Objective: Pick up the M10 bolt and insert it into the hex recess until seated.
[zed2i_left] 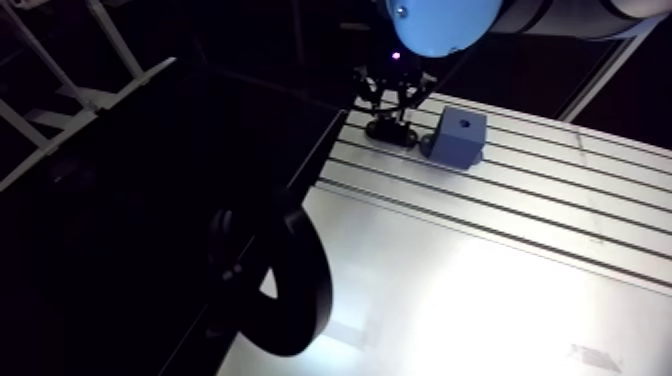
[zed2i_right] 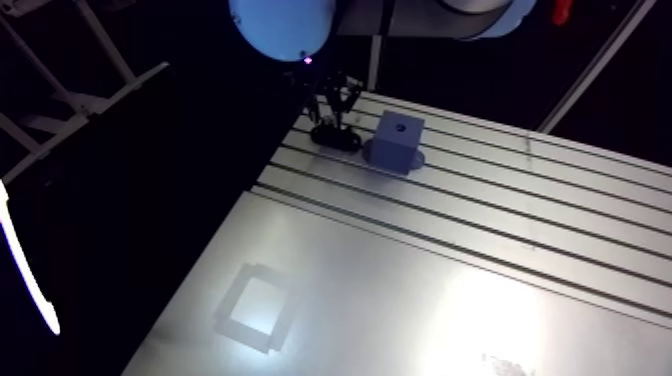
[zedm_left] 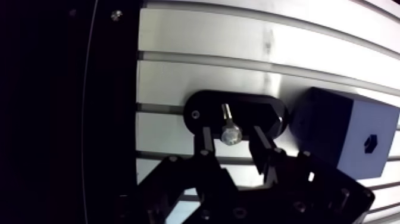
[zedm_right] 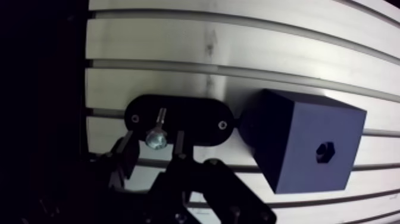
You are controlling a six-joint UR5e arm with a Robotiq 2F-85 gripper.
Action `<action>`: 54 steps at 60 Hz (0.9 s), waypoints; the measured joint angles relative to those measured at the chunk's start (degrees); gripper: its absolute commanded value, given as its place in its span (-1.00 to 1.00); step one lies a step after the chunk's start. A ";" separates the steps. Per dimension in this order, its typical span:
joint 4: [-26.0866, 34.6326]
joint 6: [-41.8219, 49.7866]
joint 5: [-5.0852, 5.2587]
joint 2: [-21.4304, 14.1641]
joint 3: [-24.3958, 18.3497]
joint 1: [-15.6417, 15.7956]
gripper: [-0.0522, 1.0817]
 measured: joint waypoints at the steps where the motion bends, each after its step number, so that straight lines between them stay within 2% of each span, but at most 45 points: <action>1: 0.00 0.00 0.00 0.00 0.00 0.00 0.09; 54: 0.00 0.00 -0.01 0.33 -0.04 0.00 0.20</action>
